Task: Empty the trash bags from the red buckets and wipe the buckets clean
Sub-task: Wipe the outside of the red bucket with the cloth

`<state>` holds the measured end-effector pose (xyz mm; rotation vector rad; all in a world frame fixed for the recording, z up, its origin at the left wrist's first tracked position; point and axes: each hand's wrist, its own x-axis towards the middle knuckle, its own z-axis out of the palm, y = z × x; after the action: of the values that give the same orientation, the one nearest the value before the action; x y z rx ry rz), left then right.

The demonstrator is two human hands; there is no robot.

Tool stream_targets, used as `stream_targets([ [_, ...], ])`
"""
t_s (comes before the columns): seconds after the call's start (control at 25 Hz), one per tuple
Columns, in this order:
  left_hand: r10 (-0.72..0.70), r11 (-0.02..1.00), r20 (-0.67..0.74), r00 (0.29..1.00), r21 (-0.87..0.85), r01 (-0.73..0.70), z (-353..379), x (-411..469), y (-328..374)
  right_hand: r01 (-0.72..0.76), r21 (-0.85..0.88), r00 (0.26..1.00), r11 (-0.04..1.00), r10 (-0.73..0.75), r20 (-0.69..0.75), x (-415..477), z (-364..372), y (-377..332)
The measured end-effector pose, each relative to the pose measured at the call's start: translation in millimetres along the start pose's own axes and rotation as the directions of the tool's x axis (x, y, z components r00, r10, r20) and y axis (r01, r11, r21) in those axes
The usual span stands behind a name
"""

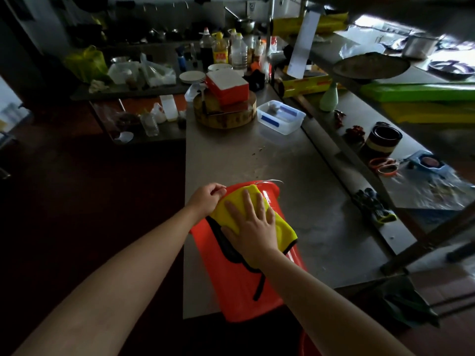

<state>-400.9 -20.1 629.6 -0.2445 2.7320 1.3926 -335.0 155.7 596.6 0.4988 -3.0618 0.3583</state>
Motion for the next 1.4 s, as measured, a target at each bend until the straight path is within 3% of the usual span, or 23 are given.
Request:
stream_targets([
  [0.12, -0.045, 0.996, 0.087, 0.995, 0.077, 0.038, -15.2, 10.7, 2.7, 0.026, -0.018, 1.000, 1.000, -0.025, 0.017, 7.0, 7.0, -7.0],
  [0.36, 0.091, 0.931, 0.176, 0.980, 0.335, -0.146, -4.7, 24.8, 25.0, 0.023, -0.012, 0.999, 1.000, -0.022, 0.037, 16.7, 11.3, -11.5],
  [0.52, 0.055, 0.971, 0.045, 0.997, 0.229, -0.064, 8.1, 34.7, 14.7, 0.033, 0.039, 0.999, 0.999, -0.034, 0.038, 20.3, 6.3, 17.4],
  [0.72, 0.008, 0.995, -0.036, 0.999, 0.095, -0.005, 8.9, 37.9, 4.8, -0.275, 0.325, 0.957, 0.905, 0.227, 0.179, 47.6, 6.5, 76.6],
  [0.92, -0.043, 0.999, -0.023, 0.999, -0.034, 0.042, 14.1, 43.0, 3.1, -0.368, 0.470, 0.926, 0.802, 0.270, 0.266, 77.3, 4.2, 108.2],
  [1.04, -0.065, 0.997, -0.021, 0.998, -0.033, 0.064, 13.5, 44.8, -1.4, -0.279, 0.332, 0.956, 0.901, 0.228, 0.183, 65.1, 0.4, 82.1],
  [1.16, -0.066, 0.998, 0.009, 0.998, -0.020, 0.066, 7.6, 45.0, -3.3, -0.056, 0.069, 0.998, 0.996, 0.054, 0.030, 35.0, 4.4, 29.5],
  [1.32, -0.017, 0.998, 0.077, 0.997, 0.067, 0.012, -0.8, 45.0, 1.5, 0.201, -0.182, 0.979, 0.962, -0.195, 0.054, 17.5, 32.6, -17.8],
  [1.4, 0.021, 0.987, 0.074, 0.997, 0.156, -0.033, -5.4, 44.9, -0.4, 0.234, -0.172, 0.972, 0.957, -0.228, 0.053, 24.5, 29.1, -12.0],
])
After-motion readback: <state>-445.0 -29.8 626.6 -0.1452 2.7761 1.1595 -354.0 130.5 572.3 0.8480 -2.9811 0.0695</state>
